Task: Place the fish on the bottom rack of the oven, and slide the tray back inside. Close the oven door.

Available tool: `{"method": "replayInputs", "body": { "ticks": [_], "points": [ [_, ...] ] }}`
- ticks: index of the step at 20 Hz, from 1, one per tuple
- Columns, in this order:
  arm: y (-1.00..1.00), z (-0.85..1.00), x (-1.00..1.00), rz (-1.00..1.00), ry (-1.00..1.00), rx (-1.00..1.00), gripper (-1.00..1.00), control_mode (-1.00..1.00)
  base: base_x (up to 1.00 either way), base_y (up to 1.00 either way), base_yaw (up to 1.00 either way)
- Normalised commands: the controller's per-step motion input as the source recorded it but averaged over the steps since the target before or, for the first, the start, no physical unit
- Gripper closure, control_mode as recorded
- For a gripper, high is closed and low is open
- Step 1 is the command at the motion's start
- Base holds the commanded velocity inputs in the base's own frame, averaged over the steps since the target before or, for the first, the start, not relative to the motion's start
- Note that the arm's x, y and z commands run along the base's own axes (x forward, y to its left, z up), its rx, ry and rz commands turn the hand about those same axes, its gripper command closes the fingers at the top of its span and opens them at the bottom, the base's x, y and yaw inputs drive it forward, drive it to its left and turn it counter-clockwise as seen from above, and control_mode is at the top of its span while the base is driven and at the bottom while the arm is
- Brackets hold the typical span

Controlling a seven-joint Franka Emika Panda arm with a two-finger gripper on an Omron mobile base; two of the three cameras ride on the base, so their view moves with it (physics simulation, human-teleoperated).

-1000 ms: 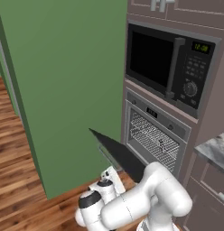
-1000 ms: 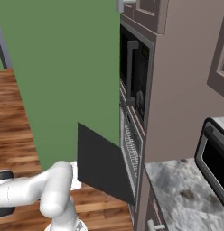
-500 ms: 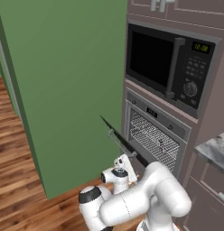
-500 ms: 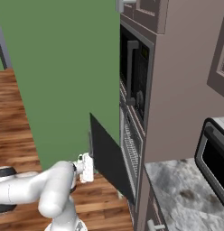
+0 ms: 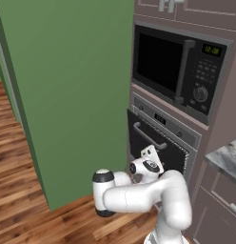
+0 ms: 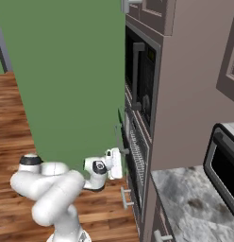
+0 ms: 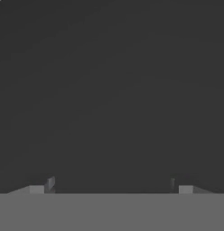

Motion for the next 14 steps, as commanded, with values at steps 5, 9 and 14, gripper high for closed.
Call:
{"method": "replayInputs", "body": {
  "ticks": [5,9,14],
  "points": [
    [-1.00,0.45,0.88,0.00,-0.09,0.00,-1.00,-1.00,0.00,0.00,0.00],
    [-1.00,0.19,0.85,0.02,-0.04,0.04,-1.00,-1.00,0.00,0.00,0.00],
    [-0.94,0.01,0.51,0.03,-0.01,0.07,-1.00,-1.00,0.00,0.00,0.00]
  ]
}}
